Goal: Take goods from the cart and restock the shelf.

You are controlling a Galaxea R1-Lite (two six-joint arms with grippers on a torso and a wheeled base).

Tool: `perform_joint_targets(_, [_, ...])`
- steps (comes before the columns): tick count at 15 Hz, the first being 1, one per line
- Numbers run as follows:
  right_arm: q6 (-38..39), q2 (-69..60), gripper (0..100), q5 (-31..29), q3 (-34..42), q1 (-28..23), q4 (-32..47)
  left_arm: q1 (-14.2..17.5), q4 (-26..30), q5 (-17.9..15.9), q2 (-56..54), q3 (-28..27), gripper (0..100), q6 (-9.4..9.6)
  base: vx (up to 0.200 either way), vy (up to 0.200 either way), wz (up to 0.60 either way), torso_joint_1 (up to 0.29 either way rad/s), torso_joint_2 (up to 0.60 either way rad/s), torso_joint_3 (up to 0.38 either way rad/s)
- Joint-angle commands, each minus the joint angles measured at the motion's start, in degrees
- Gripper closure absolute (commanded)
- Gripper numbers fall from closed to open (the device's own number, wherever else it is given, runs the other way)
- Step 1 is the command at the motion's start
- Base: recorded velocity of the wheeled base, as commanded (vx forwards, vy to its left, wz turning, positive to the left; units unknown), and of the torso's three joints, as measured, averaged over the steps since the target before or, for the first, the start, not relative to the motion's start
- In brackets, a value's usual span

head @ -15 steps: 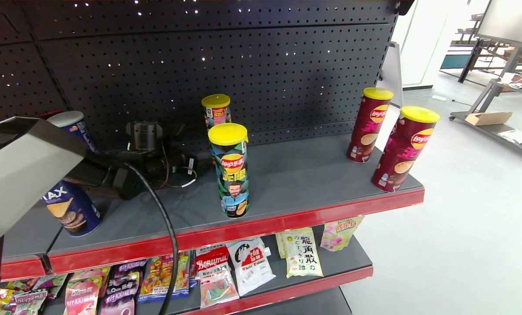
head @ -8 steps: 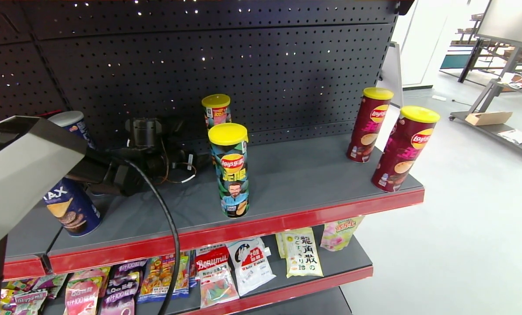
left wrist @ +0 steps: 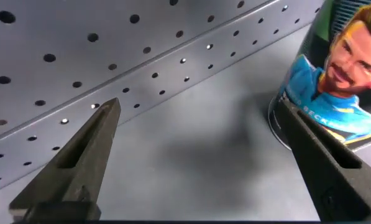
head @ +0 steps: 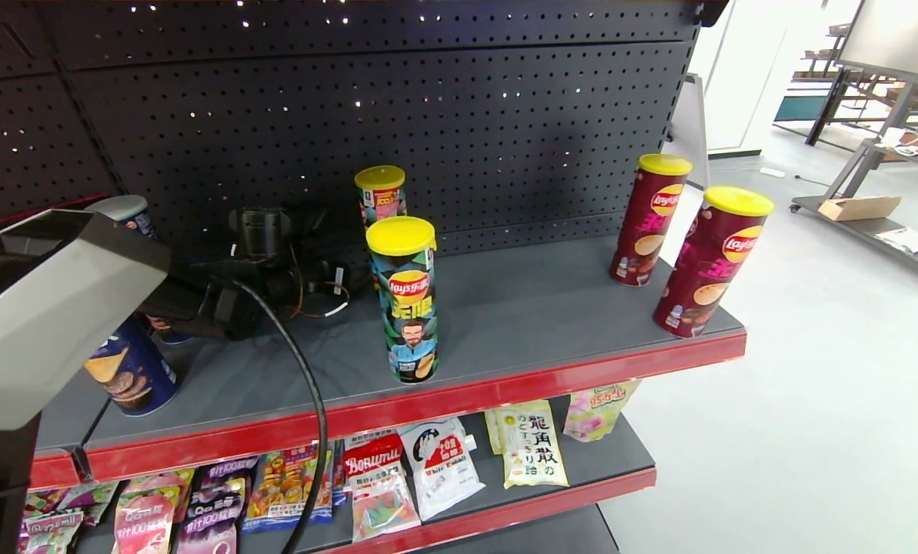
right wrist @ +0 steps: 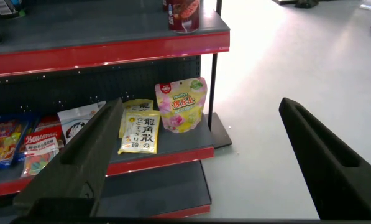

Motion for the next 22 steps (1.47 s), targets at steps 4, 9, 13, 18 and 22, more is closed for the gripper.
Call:
perform_joint_targets(4, [-0.02,0.07,0,0.0,0.01,0.01,-0.01,-1.0,-0.1,-0.08,1.49,-1.62,0,-1.21,0.0,0.0,0.0,0.0,0.0,0.0])
perform_joint_targets(9, [-0.02,0.07,0,0.09,0.01,0.01,-0.01,-1.52,-0.01,-0.17,1.49,-1.53,0,-1.65,0.0,0.0,0.0,0.0,0.0,0.0])
perform_joint_targets(13, [-0.02,0.07,0,0.09,0.01,0.01,-0.01,-2.32,0.08,-0.26,1.13,-1.53,0,-2.7,0.0,0.0,0.0,0.0,0.0,0.0])
perform_joint_targets(18, [-0.02,0.07,0,0.0,0.01,0.01,-0.01,-3.81,0.17,-0.35,0.34,-1.27,0,-3.67,0.0,0.0,0.0,0.0,0.0,0.0])
perform_joint_targets(22, [-0.02,0.07,0,0.0,0.01,0.01,-0.01,-4.6,0.26,-0.35,-0.36,-0.57,0,-4.64,0.0,0.0,0.0,0.0,0.0,0.0])
